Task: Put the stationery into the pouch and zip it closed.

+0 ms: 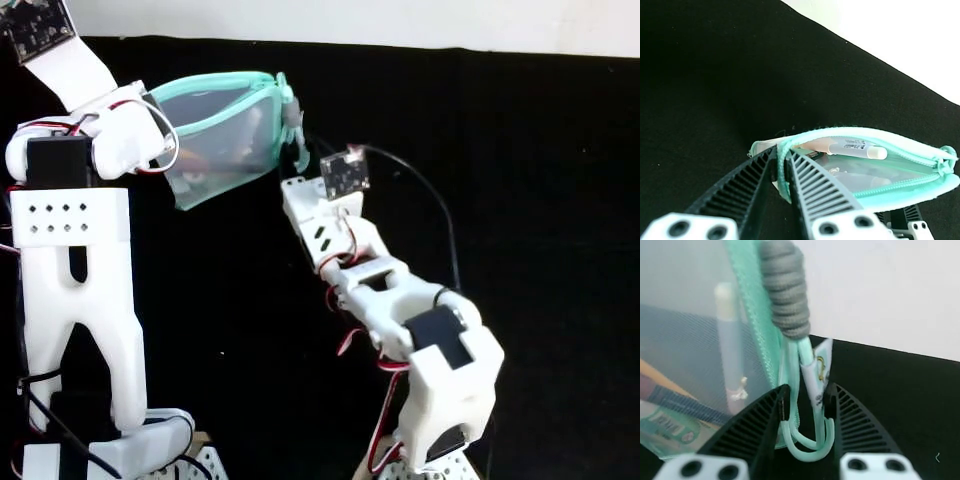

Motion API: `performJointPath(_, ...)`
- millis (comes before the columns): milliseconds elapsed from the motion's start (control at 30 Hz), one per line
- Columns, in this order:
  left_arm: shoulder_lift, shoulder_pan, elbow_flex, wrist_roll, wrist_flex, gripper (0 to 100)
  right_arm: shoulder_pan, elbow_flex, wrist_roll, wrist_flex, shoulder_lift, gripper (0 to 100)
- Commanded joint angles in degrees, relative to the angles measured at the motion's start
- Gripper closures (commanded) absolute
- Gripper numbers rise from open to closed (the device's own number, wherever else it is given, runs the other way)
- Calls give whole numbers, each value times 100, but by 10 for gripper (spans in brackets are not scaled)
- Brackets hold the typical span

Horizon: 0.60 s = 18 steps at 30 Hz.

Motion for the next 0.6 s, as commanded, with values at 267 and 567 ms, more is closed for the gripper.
performJointPath(267,277,110,277,-9,9,992,444,-242,-9,-119,180,872)
performJointPath(567,277,110,295,-9,9,992,365,-365,-9,-127,207,872)
